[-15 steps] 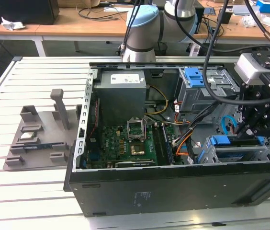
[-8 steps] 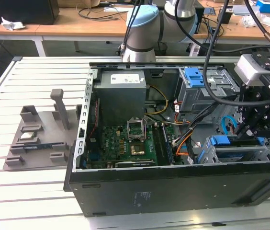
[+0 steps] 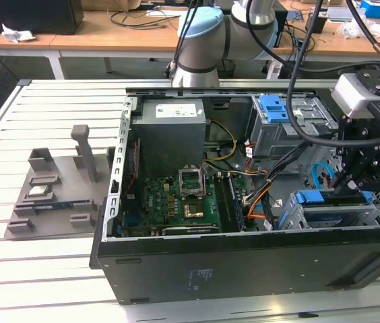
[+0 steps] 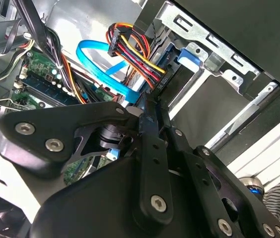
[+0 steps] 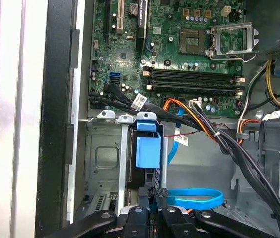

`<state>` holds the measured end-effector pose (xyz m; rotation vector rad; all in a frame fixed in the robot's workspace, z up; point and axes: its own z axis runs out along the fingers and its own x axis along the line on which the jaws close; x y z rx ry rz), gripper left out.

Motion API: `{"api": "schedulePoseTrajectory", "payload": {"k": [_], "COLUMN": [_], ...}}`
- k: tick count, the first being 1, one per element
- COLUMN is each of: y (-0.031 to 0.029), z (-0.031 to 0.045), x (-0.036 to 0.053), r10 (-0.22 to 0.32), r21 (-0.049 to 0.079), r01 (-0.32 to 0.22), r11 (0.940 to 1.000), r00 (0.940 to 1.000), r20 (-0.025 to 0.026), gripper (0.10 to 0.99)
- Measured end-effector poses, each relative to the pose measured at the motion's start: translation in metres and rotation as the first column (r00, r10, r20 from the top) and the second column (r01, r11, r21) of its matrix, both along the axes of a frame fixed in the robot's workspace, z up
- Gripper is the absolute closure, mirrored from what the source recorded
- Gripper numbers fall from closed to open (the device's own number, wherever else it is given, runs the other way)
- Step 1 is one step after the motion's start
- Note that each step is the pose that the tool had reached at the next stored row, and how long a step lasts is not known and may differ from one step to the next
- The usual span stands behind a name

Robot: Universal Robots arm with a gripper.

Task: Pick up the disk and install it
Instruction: 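Insert the second disk wire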

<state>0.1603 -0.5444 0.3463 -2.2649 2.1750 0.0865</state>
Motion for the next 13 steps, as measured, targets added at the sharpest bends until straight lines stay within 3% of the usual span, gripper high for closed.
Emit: {"api": "schedulePoseTrajectory", "payload": {"k": [4,13], "y": [0.0001,0.0000], "z": [-0.0008,-0.0035], "x": [0.0000,0.0000], "r10": [0.000,0.000], "r21": [0.022,0.027], "r01": [0.000,0.000], "r11": [0.9998,0.9996], "r00": [1.0000,1.0000], "r20": [0.0000,0.0000], "gripper": [0.925,0.925]}}
